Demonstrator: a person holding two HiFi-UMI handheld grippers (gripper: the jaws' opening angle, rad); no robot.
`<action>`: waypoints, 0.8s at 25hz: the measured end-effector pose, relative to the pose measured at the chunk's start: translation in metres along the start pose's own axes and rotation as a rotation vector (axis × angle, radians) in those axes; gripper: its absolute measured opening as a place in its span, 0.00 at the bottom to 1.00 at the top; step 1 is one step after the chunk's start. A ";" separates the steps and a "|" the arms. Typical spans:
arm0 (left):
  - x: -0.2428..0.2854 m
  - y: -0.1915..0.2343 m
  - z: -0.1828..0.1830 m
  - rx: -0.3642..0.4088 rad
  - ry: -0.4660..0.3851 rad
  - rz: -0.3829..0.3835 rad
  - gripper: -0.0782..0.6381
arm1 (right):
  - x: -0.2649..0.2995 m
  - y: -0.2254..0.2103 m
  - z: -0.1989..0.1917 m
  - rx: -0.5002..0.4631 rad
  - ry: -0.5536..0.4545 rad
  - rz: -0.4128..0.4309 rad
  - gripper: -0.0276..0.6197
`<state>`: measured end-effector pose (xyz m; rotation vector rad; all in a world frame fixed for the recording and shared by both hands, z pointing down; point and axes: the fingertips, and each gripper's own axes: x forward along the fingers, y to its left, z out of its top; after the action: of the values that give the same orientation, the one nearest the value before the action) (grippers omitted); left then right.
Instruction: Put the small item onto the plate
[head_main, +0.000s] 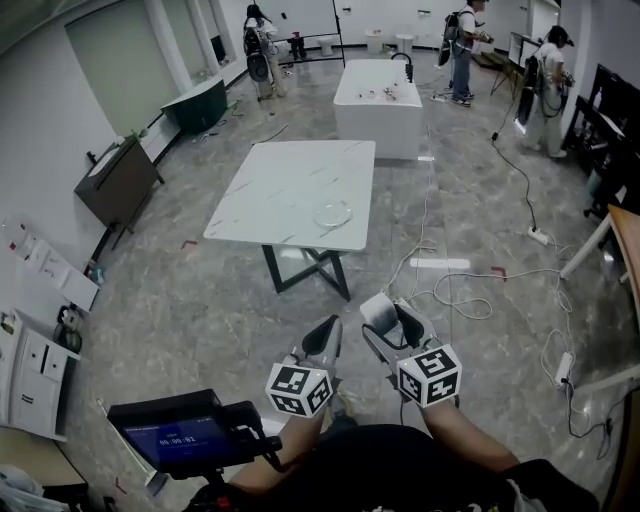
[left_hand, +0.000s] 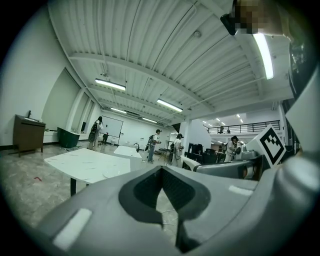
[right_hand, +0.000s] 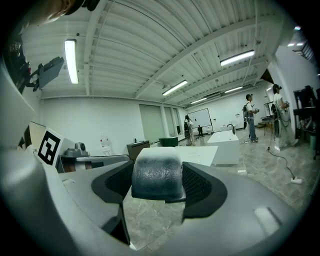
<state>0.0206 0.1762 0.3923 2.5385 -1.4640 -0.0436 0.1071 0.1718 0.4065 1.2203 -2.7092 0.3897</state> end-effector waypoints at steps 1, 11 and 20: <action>0.002 0.010 0.002 -0.001 -0.001 0.001 0.11 | 0.010 0.001 0.002 0.000 0.002 -0.003 0.55; 0.024 0.091 0.012 -0.015 0.008 -0.024 0.11 | 0.090 0.006 0.009 0.009 0.024 -0.049 0.55; 0.035 0.134 0.015 0.006 0.029 -0.088 0.11 | 0.137 0.011 0.009 0.018 0.026 -0.113 0.55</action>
<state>-0.0782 0.0783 0.4063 2.5961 -1.3433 -0.0162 0.0077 0.0786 0.4286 1.3550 -2.6057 0.4141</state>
